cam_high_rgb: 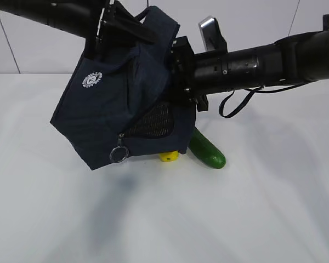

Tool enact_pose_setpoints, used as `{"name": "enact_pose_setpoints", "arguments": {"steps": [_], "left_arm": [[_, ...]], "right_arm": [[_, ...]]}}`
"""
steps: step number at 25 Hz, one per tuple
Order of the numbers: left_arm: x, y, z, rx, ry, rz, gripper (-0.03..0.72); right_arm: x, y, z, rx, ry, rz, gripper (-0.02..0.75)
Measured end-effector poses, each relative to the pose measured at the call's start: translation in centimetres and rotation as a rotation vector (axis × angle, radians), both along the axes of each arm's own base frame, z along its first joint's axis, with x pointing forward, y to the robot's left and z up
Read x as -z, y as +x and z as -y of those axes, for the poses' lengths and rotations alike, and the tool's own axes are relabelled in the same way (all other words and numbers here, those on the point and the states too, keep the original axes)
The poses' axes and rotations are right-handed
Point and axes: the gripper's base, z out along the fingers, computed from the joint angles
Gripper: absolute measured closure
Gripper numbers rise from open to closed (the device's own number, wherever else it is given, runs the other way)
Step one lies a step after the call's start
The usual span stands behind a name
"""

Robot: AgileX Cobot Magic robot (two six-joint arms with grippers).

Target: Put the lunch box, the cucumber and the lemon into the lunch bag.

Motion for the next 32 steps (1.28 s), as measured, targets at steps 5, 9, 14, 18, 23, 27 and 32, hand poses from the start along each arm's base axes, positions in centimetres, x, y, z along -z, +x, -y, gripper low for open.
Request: {"name": "enact_pose_setpoints", "arguments": {"steps": [5, 9, 14, 18, 23, 27, 32], "left_arm": [[2.4, 1.2, 0.1, -0.009, -0.001, -0.038, 0.696], [3.5, 1.8, -0.1, -0.028, -0.009, -0.061, 0.696], [4.0, 2.3, -0.6, -0.048, -0.017, -0.073, 0.696], [4.5, 2.6, -1.0, -0.058, -0.015, -0.082, 0.696], [4.5, 2.7, -1.1, -0.061, -0.015, -0.082, 0.696], [4.5, 2.7, -1.1, -0.061, -0.015, -0.082, 0.696], [4.5, 2.7, -1.1, -0.061, -0.016, -0.082, 0.696]], "right_arm": [[2.4, 0.9, -1.5, -0.008, -0.017, -0.031, 0.358], [3.4, 1.8, -2.2, -0.008, -0.020, -0.031, 0.358], [3.9, 2.6, -2.6, 0.004, -0.019, -0.026, 0.358], [5.2, 2.9, -2.7, 0.013, -0.014, -0.060, 0.358], [5.5, 2.9, -2.7, 0.019, -0.008, -0.079, 0.358], [5.4, 2.9, -2.8, 0.016, -0.003, -0.079, 0.352], [5.2, 2.8, -2.9, 0.005, 0.018, -0.084, 0.336]]}}
